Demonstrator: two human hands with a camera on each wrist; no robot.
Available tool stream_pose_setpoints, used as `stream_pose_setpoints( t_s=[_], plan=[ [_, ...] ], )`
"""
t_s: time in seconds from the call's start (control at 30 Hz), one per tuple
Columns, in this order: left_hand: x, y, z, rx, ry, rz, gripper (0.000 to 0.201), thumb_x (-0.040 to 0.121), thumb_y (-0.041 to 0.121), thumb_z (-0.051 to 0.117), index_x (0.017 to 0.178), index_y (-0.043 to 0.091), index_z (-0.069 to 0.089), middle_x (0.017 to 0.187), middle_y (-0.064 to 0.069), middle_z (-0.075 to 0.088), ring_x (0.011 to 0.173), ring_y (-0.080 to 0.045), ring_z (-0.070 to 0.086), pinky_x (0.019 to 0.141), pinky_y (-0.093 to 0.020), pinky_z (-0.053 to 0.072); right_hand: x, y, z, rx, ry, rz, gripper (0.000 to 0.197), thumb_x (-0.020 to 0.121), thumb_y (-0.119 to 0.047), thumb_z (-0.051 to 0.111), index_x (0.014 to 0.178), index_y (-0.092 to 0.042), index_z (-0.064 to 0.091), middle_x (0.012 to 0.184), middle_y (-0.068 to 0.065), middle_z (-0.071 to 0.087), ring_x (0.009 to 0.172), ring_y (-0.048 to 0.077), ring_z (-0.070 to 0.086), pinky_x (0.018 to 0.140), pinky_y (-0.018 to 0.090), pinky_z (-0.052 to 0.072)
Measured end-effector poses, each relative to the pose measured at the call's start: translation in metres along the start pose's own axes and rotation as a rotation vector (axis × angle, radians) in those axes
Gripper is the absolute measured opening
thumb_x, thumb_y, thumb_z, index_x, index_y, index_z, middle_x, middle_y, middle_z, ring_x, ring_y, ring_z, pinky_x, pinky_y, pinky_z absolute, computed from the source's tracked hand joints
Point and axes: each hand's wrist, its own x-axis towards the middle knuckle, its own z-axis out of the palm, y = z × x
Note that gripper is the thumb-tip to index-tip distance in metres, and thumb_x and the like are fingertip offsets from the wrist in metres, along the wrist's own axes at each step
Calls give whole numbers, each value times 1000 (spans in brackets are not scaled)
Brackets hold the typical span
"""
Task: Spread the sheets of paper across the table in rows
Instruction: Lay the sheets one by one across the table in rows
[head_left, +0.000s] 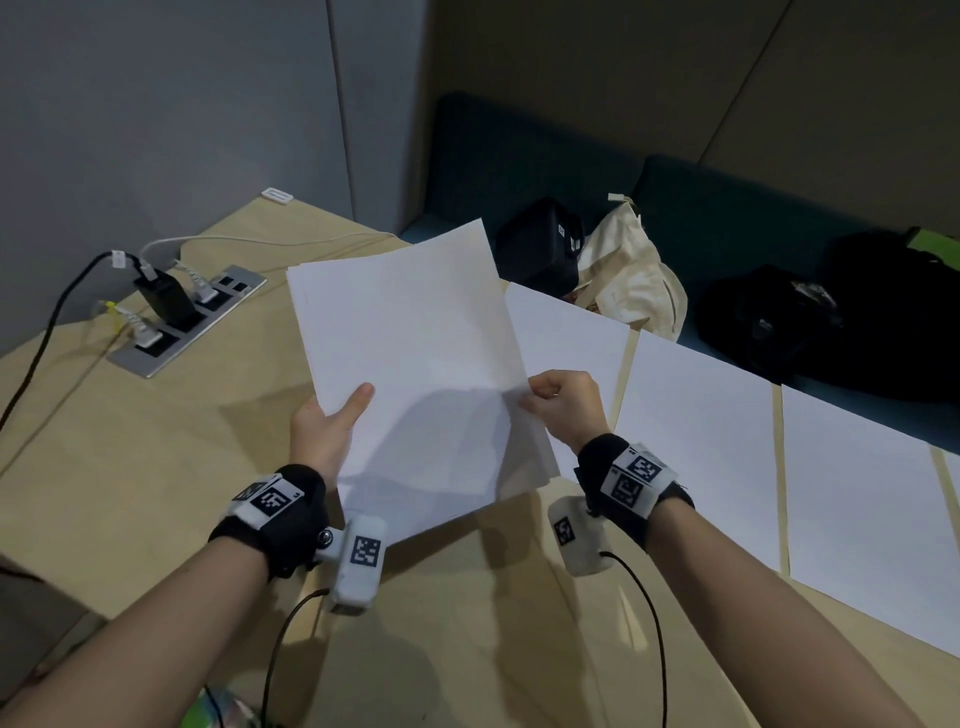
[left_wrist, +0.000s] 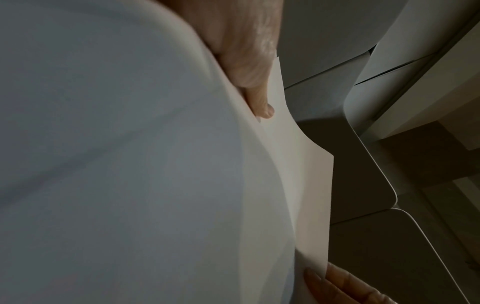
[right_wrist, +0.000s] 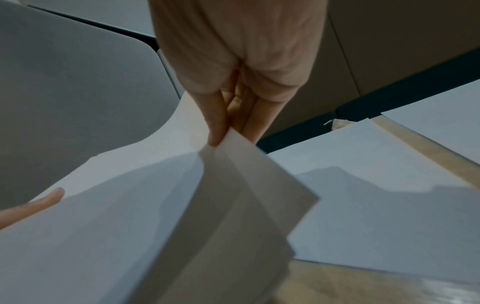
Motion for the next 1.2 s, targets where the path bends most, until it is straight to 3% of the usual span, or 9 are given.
stream_pose_setpoints(
  t_s=[0.2, 0.33, 0.5, 0.63, 0.7, 0.8, 0.87, 1.0, 1.2],
  plan=[
    [0, 4, -3, 19, 10, 13, 37, 88, 18, 62, 122, 3, 58, 114, -4, 63, 104, -19, 59, 88, -27, 41, 6, 1, 1, 38, 44, 33, 17, 88, -7, 57, 97, 2, 68, 59, -12, 46, 57, 1, 44, 55, 15, 34],
    [-1, 5, -7, 31, 8, 25, 36, 89, 17, 61, 121, 2, 58, 111, -2, 61, 104, -18, 57, 88, -25, 40, 17, -13, 4, 74, 107, -20, 17, 92, -11, 53, 98, -4, 66, 74, -4, 56, 67, 7, 50, 72, 21, 38],
    [0, 7, -23, 48, 37, 42, 36, 89, 21, 61, 119, 2, 59, 110, -4, 63, 104, -18, 58, 90, -26, 39, 37, -30, 20, 48, 86, -55, 22, 96, -12, 46, 104, -1, 64, 87, 4, 56, 83, 17, 50, 71, 19, 34],
    [0, 10, -41, 39, 83, 26, 35, 89, 20, 61, 118, 1, 59, 109, -4, 62, 100, -19, 58, 86, -27, 41, 52, -36, 32, 78, 40, 9, 23, 95, -11, 45, 79, -7, 61, 70, -1, 50, 72, 17, 47, 73, 24, 34],
    [-1, 11, -51, 24, 111, 3, 32, 89, 18, 61, 117, 2, 60, 107, -6, 62, 96, -20, 59, 83, -27, 42, 61, -35, 35, 137, 123, 71, 21, 93, -11, 48, 96, 1, 66, 84, 5, 58, 82, 20, 53, 76, 25, 38],
    [-2, 9, -70, 17, 162, -6, 34, 89, 19, 60, 119, 1, 59, 109, -4, 62, 98, -20, 59, 85, -28, 42, 72, -34, 41, 215, 286, 169, 21, 90, -8, 50, 107, 0, 60, 94, 11, 60, 81, 25, 59, 67, 24, 49],
    [-3, 7, -81, 15, 196, -2, 35, 89, 20, 60, 120, 3, 58, 110, -3, 61, 101, -19, 58, 87, -28, 41, 75, -36, 46, 201, 327, 170, 22, 91, -3, 45, 108, 0, 59, 97, 16, 61, 74, 25, 59, 57, 20, 47],
    [-4, 3, -97, 0, 253, 2, 37, 90, 21, 60, 122, 3, 57, 114, -2, 60, 105, -18, 56, 89, -27, 39, 78, -37, 61, 94, 282, 138, 36, 88, 9, 34, 109, 5, 64, 118, 21, 62, 106, 34, 59, 79, 24, 43],
    [-6, 6, -117, -27, 276, 0, 39, 91, 22, 59, 125, 4, 55, 115, -3, 61, 104, -19, 57, 89, -28, 40, 90, -39, 83, -47, 109, 193, 40, 91, 9, 36, 125, 5, 55, 137, 22, 50, 127, 35, 48, 106, 35, 40]
  ],
)
